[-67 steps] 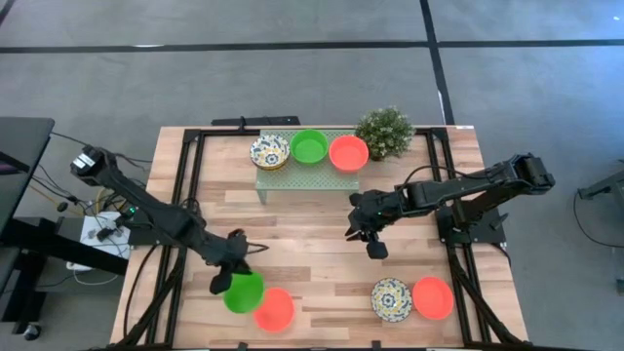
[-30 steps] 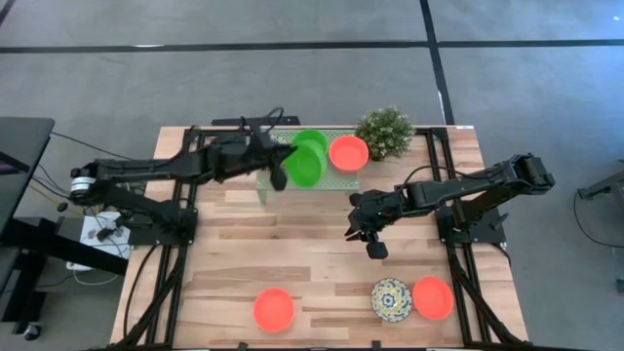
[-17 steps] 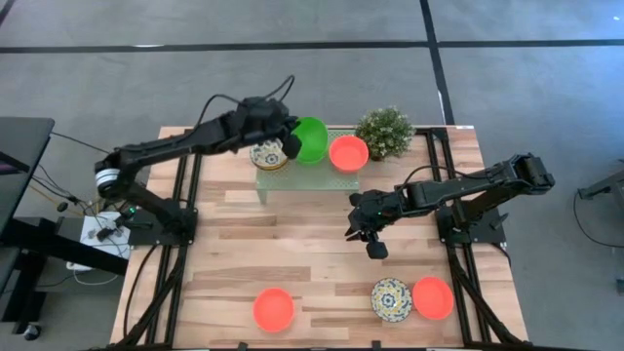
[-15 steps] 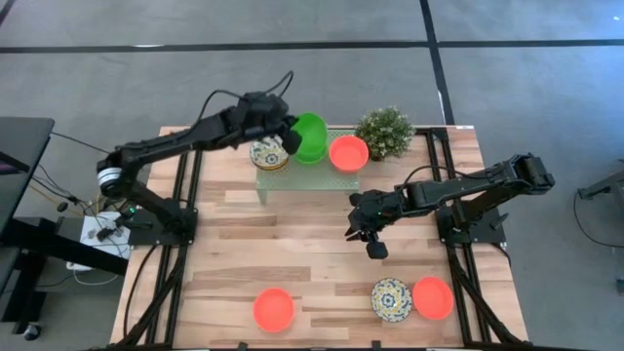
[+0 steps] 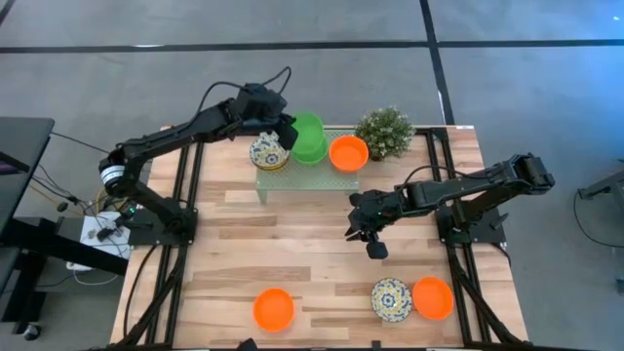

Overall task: Pick & Place Mini bowls
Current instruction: Stack the green bowl on the green bowls on the shelf, then stack the white patterned bowl on the white patterned bowls on the shelf

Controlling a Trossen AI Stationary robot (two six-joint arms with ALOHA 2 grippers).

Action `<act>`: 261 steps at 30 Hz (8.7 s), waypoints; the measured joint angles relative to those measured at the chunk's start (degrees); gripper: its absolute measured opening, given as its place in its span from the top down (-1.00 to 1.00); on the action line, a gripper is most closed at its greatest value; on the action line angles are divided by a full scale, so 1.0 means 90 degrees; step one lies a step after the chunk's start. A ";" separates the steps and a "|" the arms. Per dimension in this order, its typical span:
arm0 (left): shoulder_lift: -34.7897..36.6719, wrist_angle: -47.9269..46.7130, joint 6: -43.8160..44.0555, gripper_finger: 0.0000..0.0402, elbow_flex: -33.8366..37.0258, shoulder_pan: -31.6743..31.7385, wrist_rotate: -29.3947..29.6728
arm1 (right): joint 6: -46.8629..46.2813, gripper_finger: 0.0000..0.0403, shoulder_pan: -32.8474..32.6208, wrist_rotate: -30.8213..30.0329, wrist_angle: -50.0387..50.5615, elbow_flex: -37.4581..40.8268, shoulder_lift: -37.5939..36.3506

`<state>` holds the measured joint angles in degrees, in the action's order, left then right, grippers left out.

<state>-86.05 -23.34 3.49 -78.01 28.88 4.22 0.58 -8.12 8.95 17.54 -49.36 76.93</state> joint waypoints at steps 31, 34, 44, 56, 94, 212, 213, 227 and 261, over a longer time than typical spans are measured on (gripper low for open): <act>-0.0499 -0.0140 -0.0233 0.79 0.0008 0.0011 -0.0166 | -0.0001 0.71 0.0000 0.0000 0.0005 0.0000 0.0000; -0.0499 -0.0140 -0.0348 0.72 0.0008 0.0007 -0.0166 | -0.0002 0.71 0.0000 0.0000 0.0005 0.0000 0.0000; -0.0496 -0.0120 -0.0359 0.52 0.0008 0.0010 -0.0164 | -0.0001 0.71 0.0001 0.0000 0.0005 0.0000 0.0000; -0.0496 -0.0120 -0.0359 0.87 0.0008 0.0010 -0.0161 | -0.0002 0.71 0.0002 0.0000 0.0005 0.0000 0.0000; -0.0489 -0.0084 -0.0690 0.95 0.0008 0.0012 -0.0367 | -0.0002 0.71 0.0002 0.0000 0.0005 0.0000 0.0000; 0.3827 0.2518 -0.1360 0.62 0.4939 -0.3585 -0.1961 | -0.2073 0.71 -0.0542 0.0856 0.0964 0.0002 -0.0002; 0.3828 0.2575 -0.1360 0.62 0.4990 -0.3612 -0.1953 | -0.2061 0.71 -0.0660 0.0855 0.0972 0.0002 0.0000; 0.3834 0.2859 -0.1360 0.62 0.5215 -0.3628 -0.1946 | -0.1907 0.71 -0.2148 0.0452 0.1382 -0.0002 0.0624; 0.3829 0.3565 -0.1395 0.62 0.5215 -0.3627 -0.1948 | -0.2668 0.98 -0.1930 0.0642 0.1197 -0.0370 0.1282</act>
<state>-51.59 8.74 -9.07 -31.07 -3.76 -13.31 -23.43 -25.49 14.73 28.31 -52.69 88.47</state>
